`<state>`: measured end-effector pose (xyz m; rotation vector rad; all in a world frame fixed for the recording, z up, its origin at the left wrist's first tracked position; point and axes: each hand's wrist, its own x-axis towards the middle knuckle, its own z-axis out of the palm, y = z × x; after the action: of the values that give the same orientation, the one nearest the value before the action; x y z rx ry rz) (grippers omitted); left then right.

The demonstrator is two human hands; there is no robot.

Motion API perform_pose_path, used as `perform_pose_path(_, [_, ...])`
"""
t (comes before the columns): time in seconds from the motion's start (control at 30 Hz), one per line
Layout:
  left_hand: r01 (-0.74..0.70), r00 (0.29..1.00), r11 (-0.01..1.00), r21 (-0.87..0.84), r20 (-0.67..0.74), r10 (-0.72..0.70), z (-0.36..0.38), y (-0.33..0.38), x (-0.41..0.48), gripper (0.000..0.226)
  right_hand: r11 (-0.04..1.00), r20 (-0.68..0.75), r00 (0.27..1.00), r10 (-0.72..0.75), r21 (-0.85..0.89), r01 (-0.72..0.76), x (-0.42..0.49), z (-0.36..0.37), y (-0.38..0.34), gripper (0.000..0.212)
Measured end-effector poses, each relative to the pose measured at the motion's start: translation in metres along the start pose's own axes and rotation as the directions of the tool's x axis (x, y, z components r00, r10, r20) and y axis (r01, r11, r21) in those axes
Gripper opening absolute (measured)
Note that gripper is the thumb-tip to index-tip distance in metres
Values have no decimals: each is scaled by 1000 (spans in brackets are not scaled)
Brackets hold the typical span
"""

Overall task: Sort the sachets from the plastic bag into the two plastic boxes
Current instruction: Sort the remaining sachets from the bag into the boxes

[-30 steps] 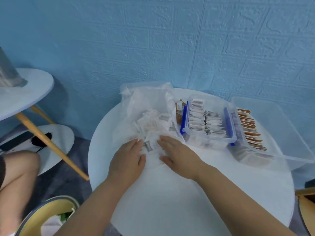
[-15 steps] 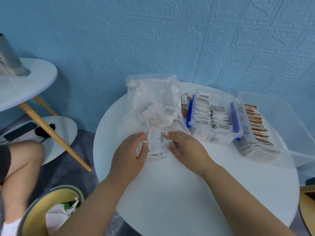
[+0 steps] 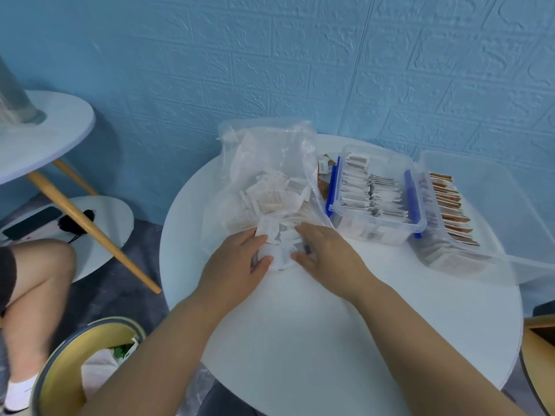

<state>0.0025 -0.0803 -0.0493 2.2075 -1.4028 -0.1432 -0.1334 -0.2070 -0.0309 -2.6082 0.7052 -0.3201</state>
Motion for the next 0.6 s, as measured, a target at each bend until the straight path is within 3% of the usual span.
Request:
perform_pose_path(0.13, [13, 994, 999, 52, 110, -19, -5, 4, 7, 48, 999, 40, 998, 42, -31, -40, 6, 1, -1, 55])
perform_pose_path(0.4, [160, 982, 986, -50, 112, -153, -16, 7, 5, 53, 995, 176, 981, 80, -80, -66, 14, -7, -1, 67])
perform_pose_path(0.6, [182, 980, 974, -135, 105, -169, -25, 9, 5, 45, 994, 217, 970, 110, -14, -110, 19, -16, -5, 62])
